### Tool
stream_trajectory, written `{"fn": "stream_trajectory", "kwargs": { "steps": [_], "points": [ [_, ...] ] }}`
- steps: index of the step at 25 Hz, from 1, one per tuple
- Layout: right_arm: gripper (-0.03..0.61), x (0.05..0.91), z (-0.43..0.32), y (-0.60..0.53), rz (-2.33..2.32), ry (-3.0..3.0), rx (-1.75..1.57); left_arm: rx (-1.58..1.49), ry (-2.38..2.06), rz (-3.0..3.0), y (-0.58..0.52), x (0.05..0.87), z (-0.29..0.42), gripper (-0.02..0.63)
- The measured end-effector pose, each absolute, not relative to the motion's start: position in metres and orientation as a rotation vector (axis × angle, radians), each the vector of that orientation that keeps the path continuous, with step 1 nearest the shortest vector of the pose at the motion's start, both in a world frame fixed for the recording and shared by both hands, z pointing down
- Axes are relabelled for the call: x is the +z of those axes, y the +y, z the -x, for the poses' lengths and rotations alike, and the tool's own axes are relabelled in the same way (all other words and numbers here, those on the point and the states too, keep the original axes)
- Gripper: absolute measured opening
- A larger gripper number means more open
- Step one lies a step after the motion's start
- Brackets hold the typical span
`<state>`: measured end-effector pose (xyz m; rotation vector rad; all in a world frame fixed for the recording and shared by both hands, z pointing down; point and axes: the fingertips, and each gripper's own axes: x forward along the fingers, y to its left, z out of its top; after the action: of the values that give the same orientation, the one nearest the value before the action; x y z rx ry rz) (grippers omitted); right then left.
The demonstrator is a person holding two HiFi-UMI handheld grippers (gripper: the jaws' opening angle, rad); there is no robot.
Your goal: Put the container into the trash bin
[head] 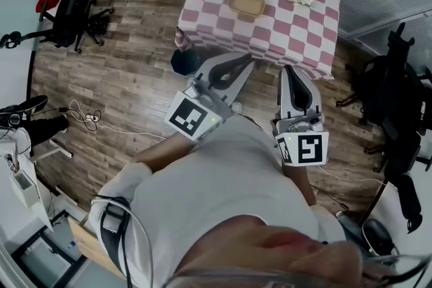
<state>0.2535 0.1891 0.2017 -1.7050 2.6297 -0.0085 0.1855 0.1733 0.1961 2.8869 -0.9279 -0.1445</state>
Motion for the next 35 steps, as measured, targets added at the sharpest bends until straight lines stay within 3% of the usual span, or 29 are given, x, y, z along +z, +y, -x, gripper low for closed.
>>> {"fn": "stream_trajectory", "kwargs": {
  "steps": [13, 35],
  "points": [
    [0.031, 0.205, -0.248, 0.123, 1.705, 2.629, -0.023, -0.151, -0.904, -2.89, 0.108, 0.197, -0.187, 0.05],
    [0.031, 0.21, -0.166, -0.066, 1.78, 2.641, -0.035, -0.154, -0.799, -2.875, -0.074, 0.205, -0.109, 0.05]
  ]
}}
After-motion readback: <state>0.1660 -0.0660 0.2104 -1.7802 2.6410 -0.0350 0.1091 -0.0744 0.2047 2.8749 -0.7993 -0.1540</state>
